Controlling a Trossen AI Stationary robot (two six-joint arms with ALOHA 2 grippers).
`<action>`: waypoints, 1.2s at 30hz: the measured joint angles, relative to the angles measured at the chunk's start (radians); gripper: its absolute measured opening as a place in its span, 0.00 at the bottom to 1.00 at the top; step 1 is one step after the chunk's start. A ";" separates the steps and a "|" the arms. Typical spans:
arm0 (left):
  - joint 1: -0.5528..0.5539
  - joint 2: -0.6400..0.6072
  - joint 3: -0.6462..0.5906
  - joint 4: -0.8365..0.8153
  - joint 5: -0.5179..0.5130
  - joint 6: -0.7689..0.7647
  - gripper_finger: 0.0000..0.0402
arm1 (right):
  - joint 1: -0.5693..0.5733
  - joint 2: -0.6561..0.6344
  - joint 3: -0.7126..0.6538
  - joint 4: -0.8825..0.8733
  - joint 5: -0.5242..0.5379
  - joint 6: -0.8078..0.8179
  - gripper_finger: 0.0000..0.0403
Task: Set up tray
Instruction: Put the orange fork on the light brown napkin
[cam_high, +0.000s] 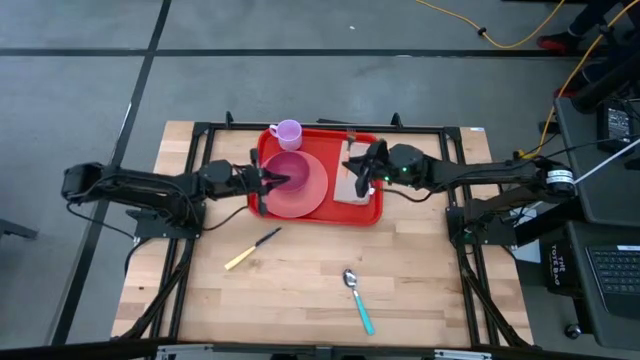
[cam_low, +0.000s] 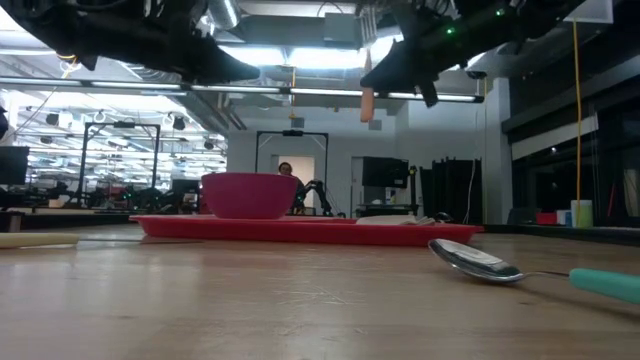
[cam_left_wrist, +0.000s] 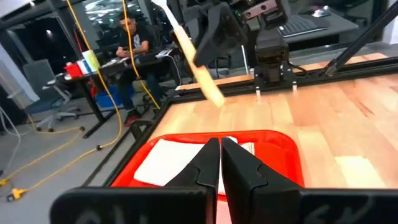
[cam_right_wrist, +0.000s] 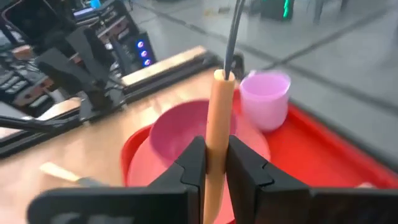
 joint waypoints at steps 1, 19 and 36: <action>0.008 -0.007 -0.007 0.000 0.010 -0.003 0.02 | 0.000 0.000 0.000 -0.012 -0.012 0.032 0.11; 0.033 -0.006 -0.009 -0.035 0.015 -0.001 0.01 | -0.154 0.059 -0.003 -0.145 -0.256 0.310 0.11; 0.031 -0.006 -0.009 -0.035 0.020 -0.062 0.02 | -0.189 0.201 -0.003 -0.199 -0.357 0.543 0.11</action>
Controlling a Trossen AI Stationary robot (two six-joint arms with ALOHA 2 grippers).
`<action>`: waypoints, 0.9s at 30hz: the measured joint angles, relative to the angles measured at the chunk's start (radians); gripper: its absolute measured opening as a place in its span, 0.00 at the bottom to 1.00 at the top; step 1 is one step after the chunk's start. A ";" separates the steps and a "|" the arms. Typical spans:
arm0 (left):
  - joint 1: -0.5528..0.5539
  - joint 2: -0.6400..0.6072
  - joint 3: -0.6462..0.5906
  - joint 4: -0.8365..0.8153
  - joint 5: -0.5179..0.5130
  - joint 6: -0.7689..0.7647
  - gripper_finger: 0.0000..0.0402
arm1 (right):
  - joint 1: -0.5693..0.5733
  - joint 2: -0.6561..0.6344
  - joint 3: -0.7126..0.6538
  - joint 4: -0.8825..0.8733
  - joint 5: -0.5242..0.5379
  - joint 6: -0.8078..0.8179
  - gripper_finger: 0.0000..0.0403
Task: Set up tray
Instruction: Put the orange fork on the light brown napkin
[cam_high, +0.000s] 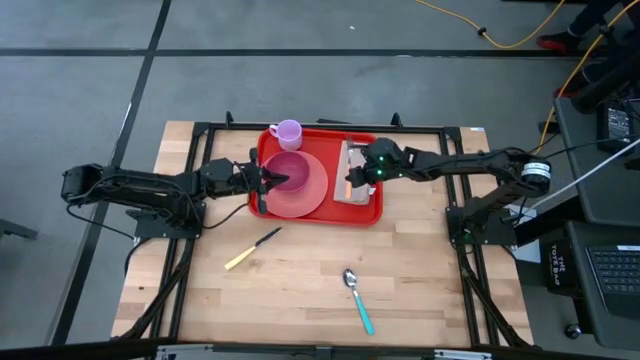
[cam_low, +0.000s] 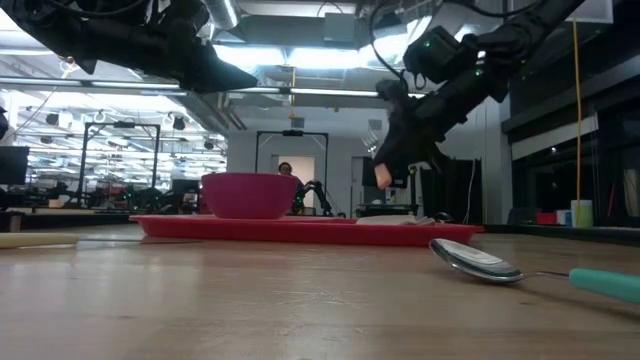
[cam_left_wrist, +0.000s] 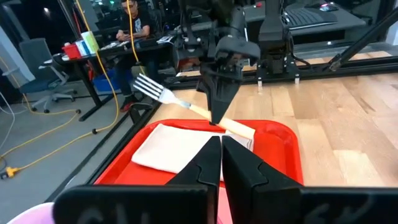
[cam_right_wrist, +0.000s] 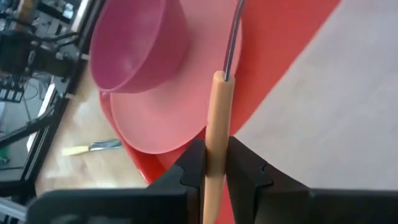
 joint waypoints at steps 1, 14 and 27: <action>0.000 0.000 0.000 0.000 0.000 0.000 0.03 | -0.003 0.005 0.000 0.000 -0.009 0.015 0.11; 0.000 0.000 0.000 0.000 -0.005 -0.002 0.02 | -0.093 0.106 0.000 -0.031 -0.090 0.156 0.11; 0.000 0.000 0.000 0.000 -0.003 -0.052 0.02 | -0.170 0.204 0.000 0.012 -0.218 0.191 0.11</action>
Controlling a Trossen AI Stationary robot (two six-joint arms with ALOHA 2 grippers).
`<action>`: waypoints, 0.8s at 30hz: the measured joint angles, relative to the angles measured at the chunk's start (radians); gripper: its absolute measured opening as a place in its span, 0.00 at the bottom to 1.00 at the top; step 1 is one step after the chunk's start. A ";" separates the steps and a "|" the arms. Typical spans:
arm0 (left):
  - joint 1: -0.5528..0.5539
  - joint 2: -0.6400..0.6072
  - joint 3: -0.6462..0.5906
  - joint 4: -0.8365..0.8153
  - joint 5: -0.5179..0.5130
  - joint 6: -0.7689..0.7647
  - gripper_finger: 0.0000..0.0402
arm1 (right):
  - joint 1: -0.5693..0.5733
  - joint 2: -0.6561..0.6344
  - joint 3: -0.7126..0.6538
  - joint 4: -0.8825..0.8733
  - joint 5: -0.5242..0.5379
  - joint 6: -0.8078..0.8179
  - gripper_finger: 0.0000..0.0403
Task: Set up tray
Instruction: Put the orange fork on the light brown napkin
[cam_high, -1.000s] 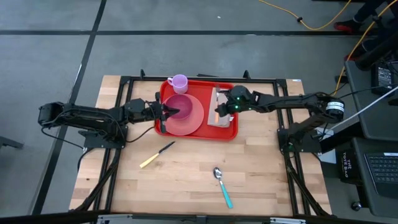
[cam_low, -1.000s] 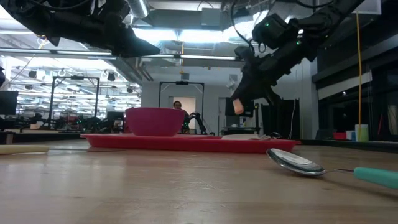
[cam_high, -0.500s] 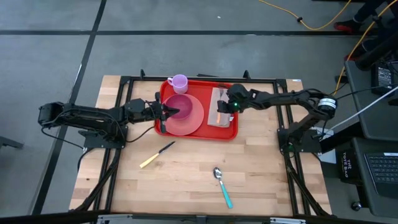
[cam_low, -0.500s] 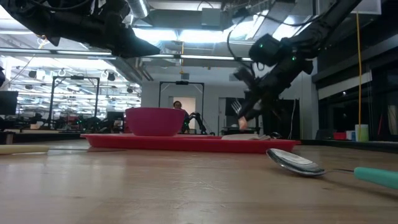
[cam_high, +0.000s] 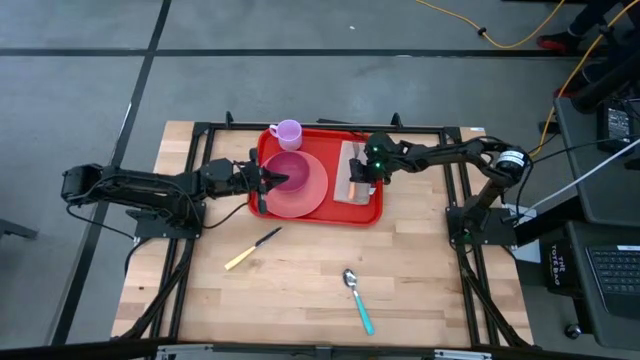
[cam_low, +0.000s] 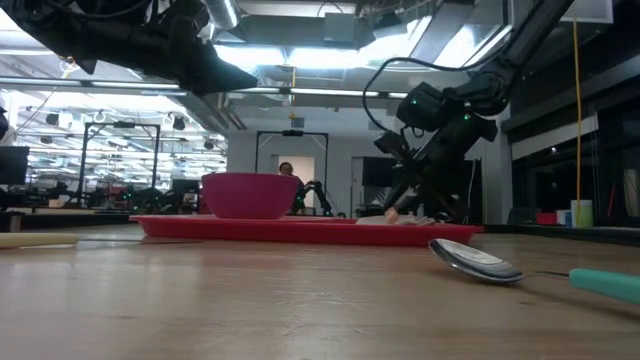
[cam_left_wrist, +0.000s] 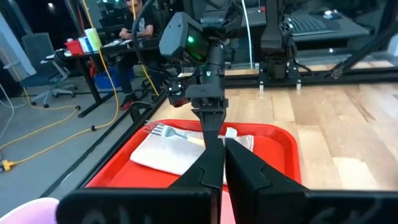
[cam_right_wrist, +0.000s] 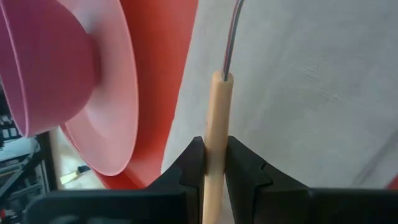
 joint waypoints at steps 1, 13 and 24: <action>0.000 0.000 0.000 0.000 0.000 -0.013 0.02 | -0.005 0.000 0.000 -0.002 -0.004 0.008 0.11; 0.000 0.000 0.000 0.000 -0.001 -0.071 0.02 | -0.015 -0.001 0.000 -0.003 -0.016 0.046 0.11; 0.000 0.000 0.000 0.000 -0.002 -0.070 0.02 | -0.015 -0.001 0.000 -0.003 0.046 0.050 0.11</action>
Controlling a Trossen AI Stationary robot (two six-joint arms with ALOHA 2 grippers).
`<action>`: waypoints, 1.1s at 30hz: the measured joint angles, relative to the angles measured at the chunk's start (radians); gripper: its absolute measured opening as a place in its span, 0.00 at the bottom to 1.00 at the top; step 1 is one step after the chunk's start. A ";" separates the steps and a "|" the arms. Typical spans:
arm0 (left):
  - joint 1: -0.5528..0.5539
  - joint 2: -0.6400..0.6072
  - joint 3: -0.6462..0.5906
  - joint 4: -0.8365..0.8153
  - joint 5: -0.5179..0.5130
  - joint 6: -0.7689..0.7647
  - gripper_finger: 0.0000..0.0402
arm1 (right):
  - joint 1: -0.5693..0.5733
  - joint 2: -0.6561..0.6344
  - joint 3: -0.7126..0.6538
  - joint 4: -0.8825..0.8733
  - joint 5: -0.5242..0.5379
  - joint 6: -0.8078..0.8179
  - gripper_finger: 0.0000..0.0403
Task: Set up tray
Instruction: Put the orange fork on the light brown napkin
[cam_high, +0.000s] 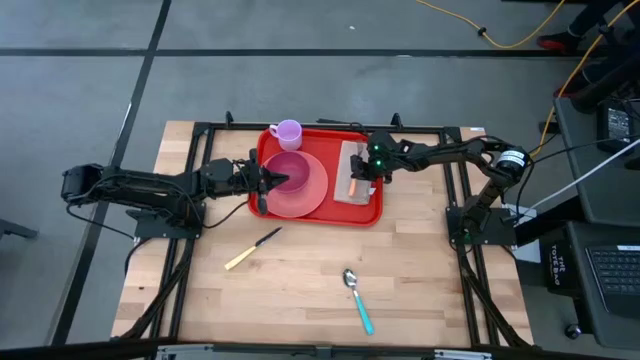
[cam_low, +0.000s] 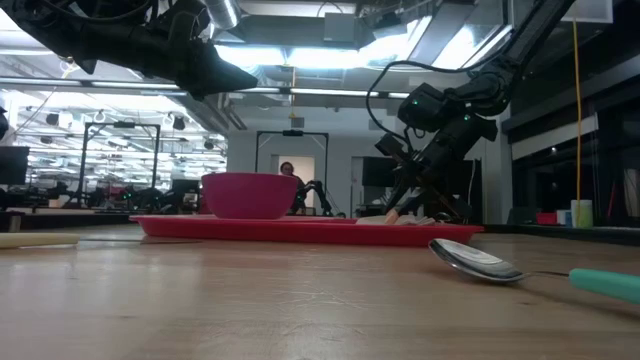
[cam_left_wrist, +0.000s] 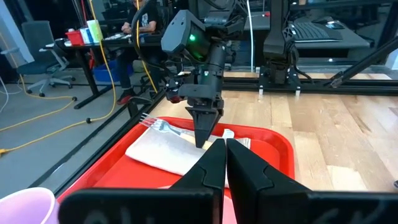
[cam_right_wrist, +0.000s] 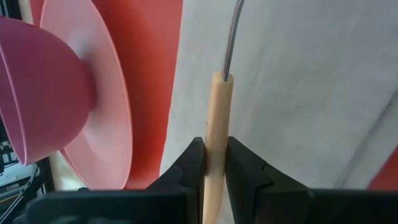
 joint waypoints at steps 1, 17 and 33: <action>0.000 0.000 0.000 0.000 0.000 0.000 0.02 | 0.000 0.000 0.000 0.000 0.000 0.000 0.11; 0.000 0.000 0.000 0.000 0.000 0.000 0.02 | 0.011 -0.001 0.000 -0.001 0.002 0.018 0.11; 0.000 0.000 0.000 0.000 -0.001 0.000 0.03 | 0.012 -0.002 0.130 -0.258 0.024 -0.018 0.11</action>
